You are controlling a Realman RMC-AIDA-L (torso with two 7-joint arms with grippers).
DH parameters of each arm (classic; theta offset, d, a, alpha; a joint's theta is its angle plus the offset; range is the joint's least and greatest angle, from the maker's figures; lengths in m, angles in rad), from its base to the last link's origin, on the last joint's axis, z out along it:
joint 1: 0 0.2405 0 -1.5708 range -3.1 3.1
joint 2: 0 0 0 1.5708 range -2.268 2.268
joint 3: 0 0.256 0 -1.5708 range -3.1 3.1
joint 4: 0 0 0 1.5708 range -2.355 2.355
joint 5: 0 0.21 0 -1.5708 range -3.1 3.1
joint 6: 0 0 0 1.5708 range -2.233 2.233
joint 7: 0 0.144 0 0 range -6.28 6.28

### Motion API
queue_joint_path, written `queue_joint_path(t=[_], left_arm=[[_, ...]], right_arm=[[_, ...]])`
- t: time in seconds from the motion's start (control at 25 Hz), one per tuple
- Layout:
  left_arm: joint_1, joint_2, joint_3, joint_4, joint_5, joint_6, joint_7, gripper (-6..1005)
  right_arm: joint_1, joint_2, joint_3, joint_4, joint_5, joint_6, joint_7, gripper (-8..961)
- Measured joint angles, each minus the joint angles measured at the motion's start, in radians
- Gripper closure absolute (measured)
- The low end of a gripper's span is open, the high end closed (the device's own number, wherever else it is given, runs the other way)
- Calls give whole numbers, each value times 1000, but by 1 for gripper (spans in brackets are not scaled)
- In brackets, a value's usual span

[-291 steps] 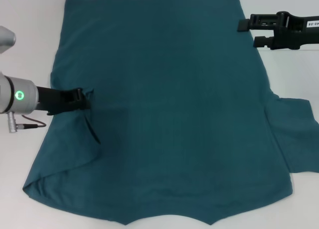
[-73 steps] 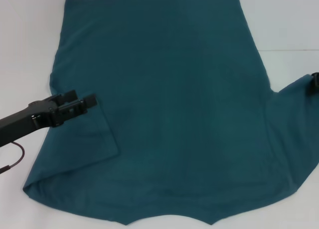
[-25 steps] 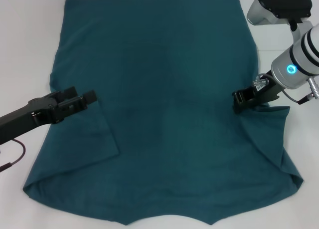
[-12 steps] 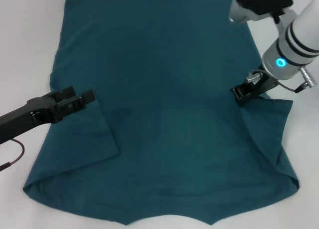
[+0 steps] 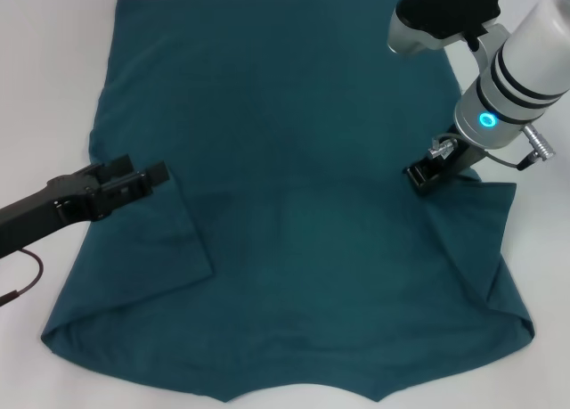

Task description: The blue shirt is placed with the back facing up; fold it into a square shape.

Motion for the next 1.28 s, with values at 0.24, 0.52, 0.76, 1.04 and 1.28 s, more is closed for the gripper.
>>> queue_joint_path(t=[0.24, 0.52, 0.76, 1.04, 1.28], left_arm=[[0, 1, 0, -9, 0, -6, 2, 92], [0, 0, 0, -10, 0, -11, 3, 94], [0, 0, 0, -11, 0, -11, 3, 94], [-2, 1, 0, -11, -1, -11, -1, 93], [-8, 2, 0, -11, -14, -13, -5, 93]], right_arm=[[1, 1, 12, 0, 5, -9, 7, 858], [4, 0, 17, 6, 81, -20, -18, 628], [-34, -14, 25, -65, 76, -33, -23, 629], [-143, -67, 144, -179, 105, -113, -74, 630], [-223, -109, 248, -169, 225, -144, -231, 629]])
